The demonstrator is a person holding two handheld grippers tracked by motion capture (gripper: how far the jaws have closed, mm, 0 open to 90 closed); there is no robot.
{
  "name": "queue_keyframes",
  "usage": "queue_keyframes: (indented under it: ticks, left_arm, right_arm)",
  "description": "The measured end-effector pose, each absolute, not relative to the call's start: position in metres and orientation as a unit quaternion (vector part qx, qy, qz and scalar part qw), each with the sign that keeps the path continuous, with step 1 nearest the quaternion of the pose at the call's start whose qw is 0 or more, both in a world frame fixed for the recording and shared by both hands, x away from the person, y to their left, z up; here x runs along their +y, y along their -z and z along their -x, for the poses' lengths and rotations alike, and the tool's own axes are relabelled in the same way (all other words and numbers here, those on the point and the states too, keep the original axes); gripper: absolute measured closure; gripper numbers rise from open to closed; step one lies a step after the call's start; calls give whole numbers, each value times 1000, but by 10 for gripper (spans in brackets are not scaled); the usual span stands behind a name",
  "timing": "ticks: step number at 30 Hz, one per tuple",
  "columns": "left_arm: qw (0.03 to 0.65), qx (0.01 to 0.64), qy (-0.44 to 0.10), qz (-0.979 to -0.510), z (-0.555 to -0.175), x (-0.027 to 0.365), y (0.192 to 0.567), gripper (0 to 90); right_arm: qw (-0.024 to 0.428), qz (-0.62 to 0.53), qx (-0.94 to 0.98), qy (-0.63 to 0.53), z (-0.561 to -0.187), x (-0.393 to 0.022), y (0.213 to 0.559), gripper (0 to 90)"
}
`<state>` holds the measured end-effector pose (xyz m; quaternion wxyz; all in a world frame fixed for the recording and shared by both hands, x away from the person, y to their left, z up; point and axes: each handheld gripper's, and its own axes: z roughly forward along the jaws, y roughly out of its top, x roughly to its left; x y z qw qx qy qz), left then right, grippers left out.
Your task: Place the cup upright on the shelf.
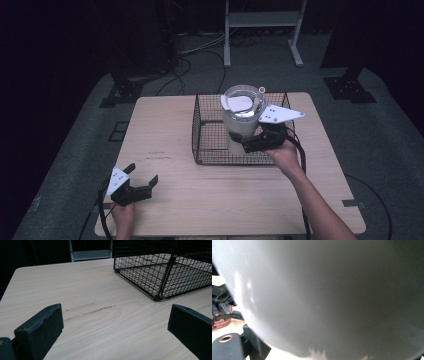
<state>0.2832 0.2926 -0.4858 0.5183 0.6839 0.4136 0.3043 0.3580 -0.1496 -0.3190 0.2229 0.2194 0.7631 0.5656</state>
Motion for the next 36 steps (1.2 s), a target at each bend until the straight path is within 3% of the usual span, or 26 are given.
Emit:
queue_keyframes:
  ticks: [36]
  left_arm:
    - [521, 414, -302, -683, -282, 294, 485, 0]
  right_arm:
    - [189, -240, 780, -546, -457, -108, 322, 84]
